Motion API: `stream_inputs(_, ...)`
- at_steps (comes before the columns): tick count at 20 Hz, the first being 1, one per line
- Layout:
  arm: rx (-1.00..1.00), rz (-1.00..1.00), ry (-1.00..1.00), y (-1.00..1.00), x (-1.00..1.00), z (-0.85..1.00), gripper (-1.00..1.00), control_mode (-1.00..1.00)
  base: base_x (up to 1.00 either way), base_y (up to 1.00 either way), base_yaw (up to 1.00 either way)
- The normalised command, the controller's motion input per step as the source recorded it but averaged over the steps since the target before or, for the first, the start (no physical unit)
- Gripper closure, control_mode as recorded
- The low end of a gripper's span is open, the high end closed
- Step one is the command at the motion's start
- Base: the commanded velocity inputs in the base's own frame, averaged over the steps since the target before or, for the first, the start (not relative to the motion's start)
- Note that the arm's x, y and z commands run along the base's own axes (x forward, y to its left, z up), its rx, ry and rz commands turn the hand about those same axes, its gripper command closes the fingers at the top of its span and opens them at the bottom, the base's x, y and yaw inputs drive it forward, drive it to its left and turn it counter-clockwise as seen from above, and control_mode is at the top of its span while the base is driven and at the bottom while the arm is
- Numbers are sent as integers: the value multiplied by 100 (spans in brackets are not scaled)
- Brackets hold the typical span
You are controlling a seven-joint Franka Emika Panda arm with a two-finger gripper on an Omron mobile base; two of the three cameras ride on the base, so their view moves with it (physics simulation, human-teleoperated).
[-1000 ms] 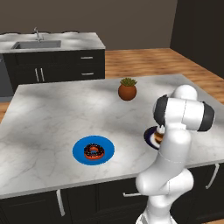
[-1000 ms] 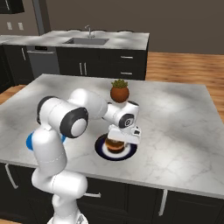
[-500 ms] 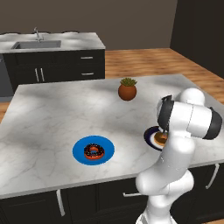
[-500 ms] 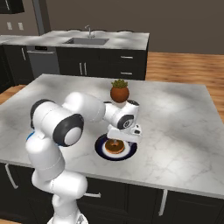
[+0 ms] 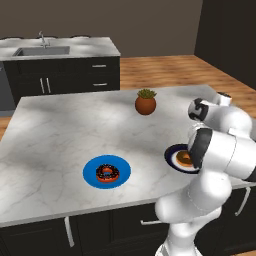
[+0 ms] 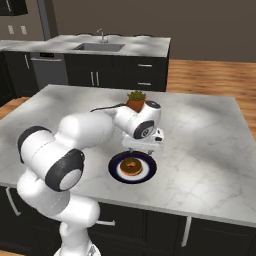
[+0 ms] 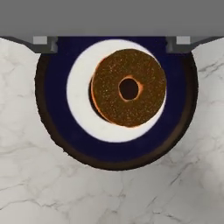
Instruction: Place the pastries on the plates.
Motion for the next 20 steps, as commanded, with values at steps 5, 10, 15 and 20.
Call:
stream_inputs(5, -8, 0, -22, 48, -49, 100, -100, -100, 0, 0, 0)
stream_inputs(10, -28, 1, -37, 89, -80, 100, -100, -100, 0, 0, 0)
stream_inputs(15, -15, 0, -29, 53, -83, 100, -100, -100, 0, 0, 0)
stream_inputs(20, 0, -24, -40, 63, -100, 99, -100, -100, 0, 0, 0)
